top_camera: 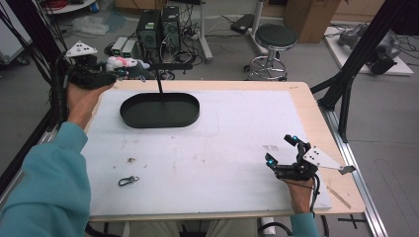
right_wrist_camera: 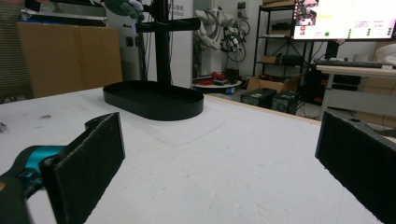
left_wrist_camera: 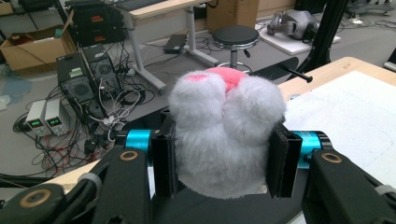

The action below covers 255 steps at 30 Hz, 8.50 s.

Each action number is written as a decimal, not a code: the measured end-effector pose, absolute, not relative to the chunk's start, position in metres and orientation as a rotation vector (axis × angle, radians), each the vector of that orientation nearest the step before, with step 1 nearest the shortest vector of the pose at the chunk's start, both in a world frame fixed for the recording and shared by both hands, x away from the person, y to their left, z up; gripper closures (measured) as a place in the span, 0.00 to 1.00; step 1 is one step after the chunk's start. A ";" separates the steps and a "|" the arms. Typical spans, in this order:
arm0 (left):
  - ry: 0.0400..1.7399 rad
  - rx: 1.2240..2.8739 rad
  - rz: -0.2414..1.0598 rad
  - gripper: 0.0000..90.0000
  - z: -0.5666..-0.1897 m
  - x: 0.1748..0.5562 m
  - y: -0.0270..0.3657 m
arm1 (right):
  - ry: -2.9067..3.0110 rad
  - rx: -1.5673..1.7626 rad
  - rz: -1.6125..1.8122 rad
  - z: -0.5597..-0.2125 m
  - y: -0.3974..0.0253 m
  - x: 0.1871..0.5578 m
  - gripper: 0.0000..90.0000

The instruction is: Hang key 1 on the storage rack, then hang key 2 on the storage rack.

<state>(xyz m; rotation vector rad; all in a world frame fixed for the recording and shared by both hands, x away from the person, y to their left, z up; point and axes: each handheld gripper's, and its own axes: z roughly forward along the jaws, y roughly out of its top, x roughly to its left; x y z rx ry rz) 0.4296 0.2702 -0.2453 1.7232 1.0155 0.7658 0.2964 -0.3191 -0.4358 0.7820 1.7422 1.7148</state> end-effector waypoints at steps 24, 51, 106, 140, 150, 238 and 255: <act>1.028 1.723 0.781 0.60 -0.240 0.437 0.268 | 1.729 0.755 1.735 -0.442 -0.317 0.294 0.01; 1.102 1.717 0.817 0.60 -0.252 0.449 0.263 | 1.751 0.758 1.740 -0.444 -0.314 0.294 0.01; 1.165 1.800 0.722 0.60 -0.321 0.447 0.254 | 1.763 0.762 1.709 -0.455 -0.310 0.294 0.01; 0.985 1.667 0.622 0.02 -0.337 0.438 0.265 | 1.729 0.805 1.762 -0.457 -0.315 0.294 0.01; 0.846 1.597 0.629 0.02 -0.334 0.393 0.272 | 1.719 0.815 1.764 -0.457 -0.316 0.294 0.01; 0.357 2.026 0.317 0.02 -0.379 0.299 0.281 | 1.739 0.783 1.731 -0.457 -0.313 0.293 0.01; 0.293 2.239 0.233 0.07 -0.392 0.301 0.265 | 1.739 0.782 1.730 -0.457 -0.313 0.293 0.01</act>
